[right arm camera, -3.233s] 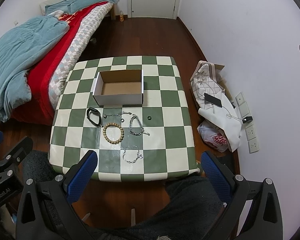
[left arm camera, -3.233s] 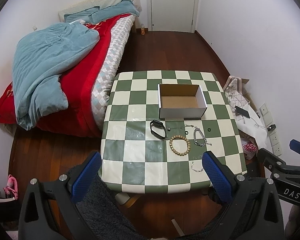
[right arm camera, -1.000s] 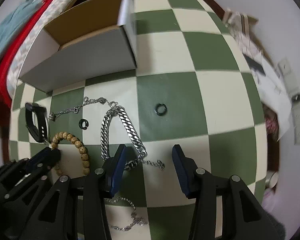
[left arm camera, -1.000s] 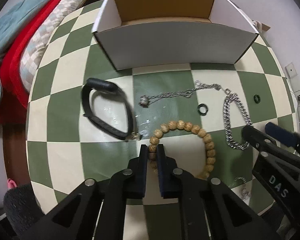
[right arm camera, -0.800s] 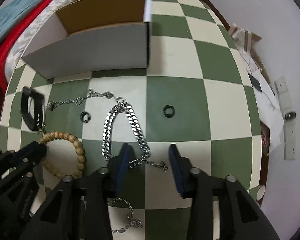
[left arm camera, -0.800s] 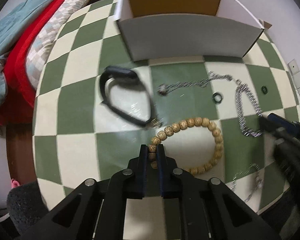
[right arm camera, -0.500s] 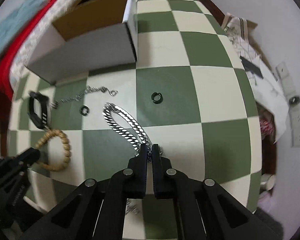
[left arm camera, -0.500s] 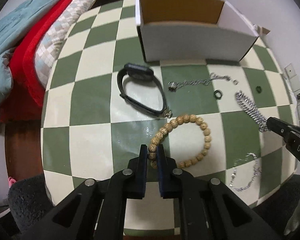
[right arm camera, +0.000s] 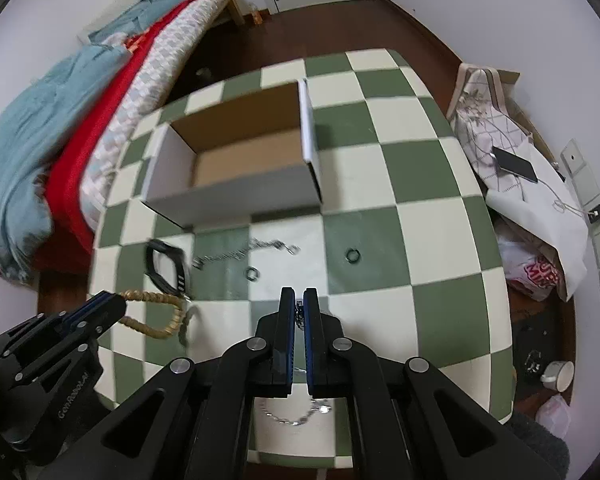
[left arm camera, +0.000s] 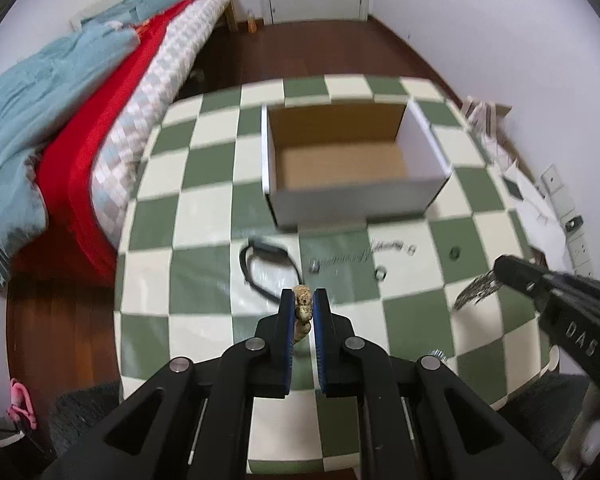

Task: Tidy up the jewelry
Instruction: 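Carry both bracelets into the cardboard box and open both grippers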

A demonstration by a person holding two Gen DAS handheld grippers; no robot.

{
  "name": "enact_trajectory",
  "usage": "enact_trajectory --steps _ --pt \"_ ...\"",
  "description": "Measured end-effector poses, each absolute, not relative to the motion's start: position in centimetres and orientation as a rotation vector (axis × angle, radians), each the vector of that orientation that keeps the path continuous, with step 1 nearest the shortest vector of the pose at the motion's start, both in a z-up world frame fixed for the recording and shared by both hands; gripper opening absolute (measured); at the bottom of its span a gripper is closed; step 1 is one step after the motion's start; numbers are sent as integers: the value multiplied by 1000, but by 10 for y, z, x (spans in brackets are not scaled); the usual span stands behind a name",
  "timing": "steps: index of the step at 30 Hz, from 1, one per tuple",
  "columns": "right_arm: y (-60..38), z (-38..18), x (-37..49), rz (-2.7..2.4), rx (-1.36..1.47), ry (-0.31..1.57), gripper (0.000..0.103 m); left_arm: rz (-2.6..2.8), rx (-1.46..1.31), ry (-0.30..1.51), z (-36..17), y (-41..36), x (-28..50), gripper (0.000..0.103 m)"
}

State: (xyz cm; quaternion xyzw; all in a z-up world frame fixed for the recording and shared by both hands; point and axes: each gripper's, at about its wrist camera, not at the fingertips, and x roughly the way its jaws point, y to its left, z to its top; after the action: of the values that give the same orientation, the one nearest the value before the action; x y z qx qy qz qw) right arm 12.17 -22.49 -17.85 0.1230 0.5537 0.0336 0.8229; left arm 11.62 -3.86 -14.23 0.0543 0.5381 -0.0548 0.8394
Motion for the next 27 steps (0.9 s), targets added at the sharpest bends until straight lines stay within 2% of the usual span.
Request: enact_trajectory --steps 15,21,27 --pt "-218 -98 193 145 282 1030 4 -166 26 1005 -66 -44 189 6" --pt "-212 -108 248 174 270 1067 4 -220 -48 1039 -64 -45 236 6" --pt "-204 -145 293 190 243 1162 4 -256 -84 1142 -95 -48 277 6"
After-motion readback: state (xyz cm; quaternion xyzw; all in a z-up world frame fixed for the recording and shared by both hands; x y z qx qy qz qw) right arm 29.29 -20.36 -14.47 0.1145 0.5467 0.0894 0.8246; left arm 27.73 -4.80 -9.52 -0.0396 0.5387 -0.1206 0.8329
